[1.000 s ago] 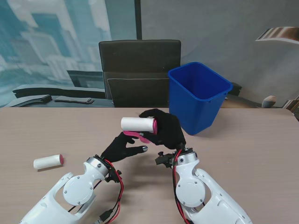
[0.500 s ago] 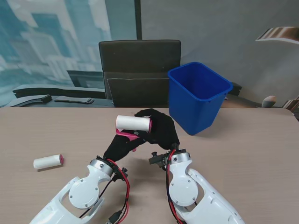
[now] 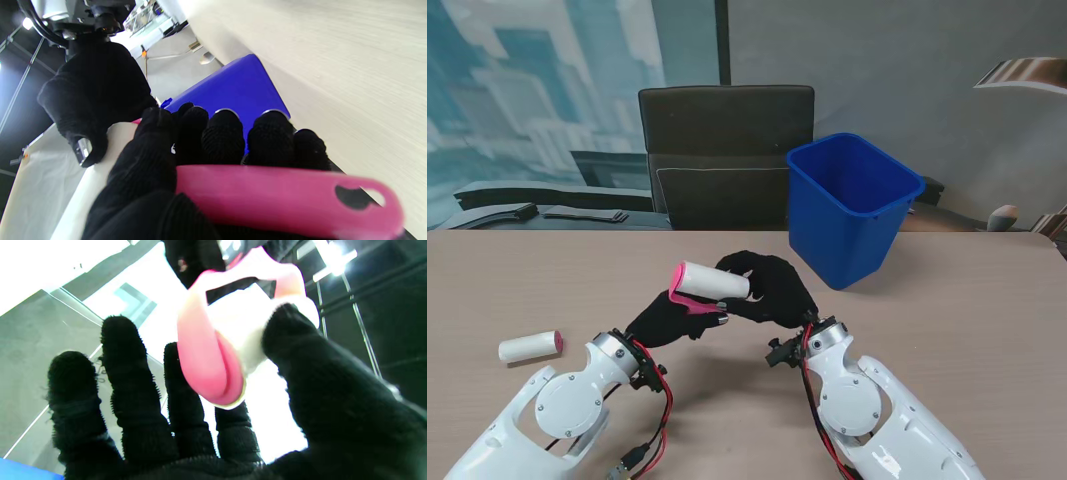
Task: Replace a lint-roller refill
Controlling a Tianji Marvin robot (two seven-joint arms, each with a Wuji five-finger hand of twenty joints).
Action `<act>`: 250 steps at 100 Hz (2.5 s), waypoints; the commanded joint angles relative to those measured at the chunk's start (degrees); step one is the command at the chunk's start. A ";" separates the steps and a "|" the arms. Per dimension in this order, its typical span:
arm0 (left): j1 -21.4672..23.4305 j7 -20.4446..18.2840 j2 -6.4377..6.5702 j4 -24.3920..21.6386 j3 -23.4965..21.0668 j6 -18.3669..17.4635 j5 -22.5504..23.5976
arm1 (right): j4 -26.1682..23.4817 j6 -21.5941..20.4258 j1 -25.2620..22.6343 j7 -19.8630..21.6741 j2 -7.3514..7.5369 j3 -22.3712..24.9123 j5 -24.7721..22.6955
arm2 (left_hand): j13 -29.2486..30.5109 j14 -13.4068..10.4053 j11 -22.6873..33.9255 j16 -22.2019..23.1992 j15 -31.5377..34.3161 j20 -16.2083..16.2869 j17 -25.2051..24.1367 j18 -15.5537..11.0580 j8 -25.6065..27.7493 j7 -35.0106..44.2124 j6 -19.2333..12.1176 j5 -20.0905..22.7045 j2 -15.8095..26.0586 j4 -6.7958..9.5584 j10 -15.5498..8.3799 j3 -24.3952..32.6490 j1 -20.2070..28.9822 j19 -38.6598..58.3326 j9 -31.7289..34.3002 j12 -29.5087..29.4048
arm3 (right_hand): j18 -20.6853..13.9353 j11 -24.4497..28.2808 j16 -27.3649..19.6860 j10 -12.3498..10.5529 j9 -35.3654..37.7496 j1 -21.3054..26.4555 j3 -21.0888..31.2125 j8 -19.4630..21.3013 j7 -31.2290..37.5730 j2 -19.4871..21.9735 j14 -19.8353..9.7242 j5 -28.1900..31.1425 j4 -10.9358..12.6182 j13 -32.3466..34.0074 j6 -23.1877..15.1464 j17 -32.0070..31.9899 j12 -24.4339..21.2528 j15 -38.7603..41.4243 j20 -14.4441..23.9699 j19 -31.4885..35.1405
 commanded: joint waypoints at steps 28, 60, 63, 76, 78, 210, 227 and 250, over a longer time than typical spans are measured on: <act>-1.76 -11.00 3.47 -0.32 -1.40 -2.03 0.59 | 0.53 -3.24 -0.21 7.93 2.99 1.78 -0.19 | 3.94 2.24 2.39 1.16 3.00 1.32 0.87 1.40 1.45 -1.95 1.99 2.90 4.17 0.74 -0.68 0.64 3.30 4.12 4.23 3.58 | -20.04 -3.82 -3.80 -1.83 -9.34 -6.92 -6.81 7.87 -6.82 8.84 -14.21 -1.19 6.90 -11.73 -0.87 -10.80 -2.33 -6.21 -2.30 -4.71; -3.76 -17.38 5.30 0.28 -0.50 -4.87 1.58 | 1.14 -3.89 1.08 13.37 4.09 0.47 2.21 | 4.35 2.04 2.28 0.86 2.54 1.30 0.88 1.44 1.87 -2.86 2.50 3.90 3.77 0.80 -0.85 1.43 2.93 4.10 4.99 4.06 | -17.06 -5.76 -5.33 0.60 -11.91 -9.13 -9.90 6.82 -10.49 10.29 -11.80 -4.03 7.22 -14.54 4.21 -12.13 -3.11 -8.38 -2.93 -6.50; -4.03 -18.10 5.53 0.40 -0.38 -5.32 1.83 | 1.16 -3.77 1.20 13.91 4.16 0.28 2.72 | 4.43 1.93 2.30 0.83 2.53 1.30 0.88 1.44 1.99 -2.89 2.37 3.97 3.72 0.80 -0.89 1.49 2.90 4.10 5.05 4.11 | -16.74 -5.73 -5.29 1.00 -11.63 -9.24 -10.25 6.79 -10.65 10.59 -11.49 -3.82 7.26 -14.14 4.73 -11.76 -3.13 -8.21 -2.81 -6.35; -5.09 -20.72 6.25 0.94 0.31 -6.43 1.78 | 1.53 -4.02 1.62 14.25 4.03 -0.67 4.10 | 4.64 1.69 2.27 0.71 2.48 1.18 1.24 1.06 2.52 -3.19 2.48 4.17 3.61 0.78 -1.08 1.83 2.73 4.04 5.22 4.29 | -16.52 -2.74 -3.51 2.19 -5.44 -5.47 -10.86 7.85 -8.85 10.37 -10.68 0.87 7.67 -7.17 5.19 -5.86 -2.27 -3.67 -0.77 -2.28; -5.21 -20.99 6.32 1.00 0.41 -6.51 1.67 | 1.60 -4.11 1.65 14.01 3.95 -0.81 4.04 | 4.66 1.72 2.26 0.70 2.48 1.17 1.24 1.05 2.57 -3.24 2.54 4.21 3.71 0.77 -1.09 1.86 2.64 4.04 5.23 4.31 | -16.82 -1.63 -2.68 2.19 -3.23 -3.54 -10.06 8.33 -7.72 10.03 -10.99 2.65 7.79 -4.76 4.77 -3.90 -1.87 -1.70 -0.17 -0.79; -1.09 0.88 0.82 -1.22 4.86 5.34 5.57 | 1.40 -3.23 -1.11 -2.93 0.19 -1.84 -2.69 | -10.25 1.77 -33.31 -6.76 -21.77 -0.59 -6.00 -0.03 -4.49 -12.74 -1.07 -2.65 -13.80 6.68 3.41 31.50 -0.90 -7.67 -6.04 -3.41 | -19.41 5.17 3.64 0.76 22.77 13.61 9.63 -10.14 27.13 -0.27 -17.31 16.30 -1.50 13.45 -5.55 21.02 3.76 25.55 -3.01 11.18; -1.04 1.17 0.76 -1.24 5.11 5.50 5.71 | 1.34 -3.06 -1.16 -3.09 0.12 -1.90 -2.59 | -9.96 1.97 -36.56 -6.90 -21.60 -0.79 -5.72 0.09 -4.87 -12.34 -1.03 -2.48 -16.18 9.47 3.45 37.27 -0.43 -7.27 -4.35 -1.90 | -19.50 5.10 3.52 0.65 22.83 13.59 9.57 -10.22 27.21 -0.16 -17.43 16.30 -1.33 13.43 -5.67 21.06 3.80 25.57 -3.07 11.14; -1.07 2.64 0.50 -1.48 6.01 7.18 7.32 | 1.21 -3.17 -1.36 -2.89 0.13 -2.11 -2.25 | -7.51 3.47 -32.16 -0.33 -13.85 0.21 -4.51 -0.07 -3.02 -11.61 -0.06 -2.79 -16.62 14.55 3.65 42.65 0.34 -3.35 -4.12 9.30 | -20.00 4.74 2.72 0.08 22.09 13.51 9.18 -9.96 27.15 0.66 -17.50 15.49 -0.96 13.34 -5.50 20.53 3.73 24.24 -3.24 10.75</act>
